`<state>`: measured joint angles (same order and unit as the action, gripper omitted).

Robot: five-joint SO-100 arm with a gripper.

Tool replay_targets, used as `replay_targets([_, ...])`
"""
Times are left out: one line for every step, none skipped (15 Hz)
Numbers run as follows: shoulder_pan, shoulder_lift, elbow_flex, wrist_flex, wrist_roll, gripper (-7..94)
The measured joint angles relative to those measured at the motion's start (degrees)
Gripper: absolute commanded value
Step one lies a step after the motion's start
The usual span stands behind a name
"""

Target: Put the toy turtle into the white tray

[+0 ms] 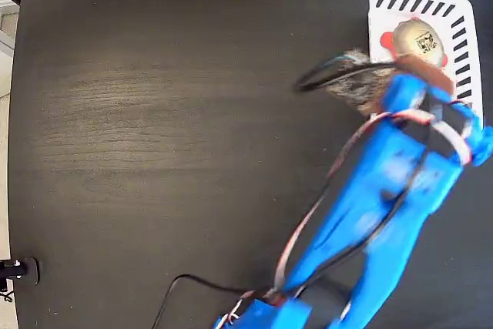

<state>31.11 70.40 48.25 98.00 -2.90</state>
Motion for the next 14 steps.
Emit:
replay_targets([-2.55, 6.33, 7.91, -0.26, 1.14, 0])
replay_targets([-5.71, 13.18, 16.79, -2.81, 2.81, 0])
replay_targets([-9.32, 20.39, 26.81, -6.33, 4.39, 0])
replay_targets([-13.18, 27.69, 36.21, -10.2, 5.8, 0])
replay_targets([-16.44, 34.8, 44.82, -14.06, 7.47, 0])
replay_targets([-18.98, 41.75, 52.38, -17.23, 8.88, 0])
replay_targets([-21.97, 47.81, 58.45, -19.51, 9.93, 0])
replay_targets([-24.87, 53.88, 63.98, -21.53, 11.16, 0])
replay_targets([-26.89, 59.77, 69.17, -23.2, 11.87, 0])
replay_targets([-27.77, 65.57, 74.53, -25.05, 12.39, 0])
replay_targets([-28.83, 71.02, 80.33, -27.51, 12.3, 0])
replay_targets([-29.88, 76.38, 86.4, -29.62, 12.04, 0])
replay_targets([-30.15, 82.09, 92.11, -31.64, 11.69, 0])
replay_targets([-30.06, 88.24, 97.38, -33.13, 10.72, 0])
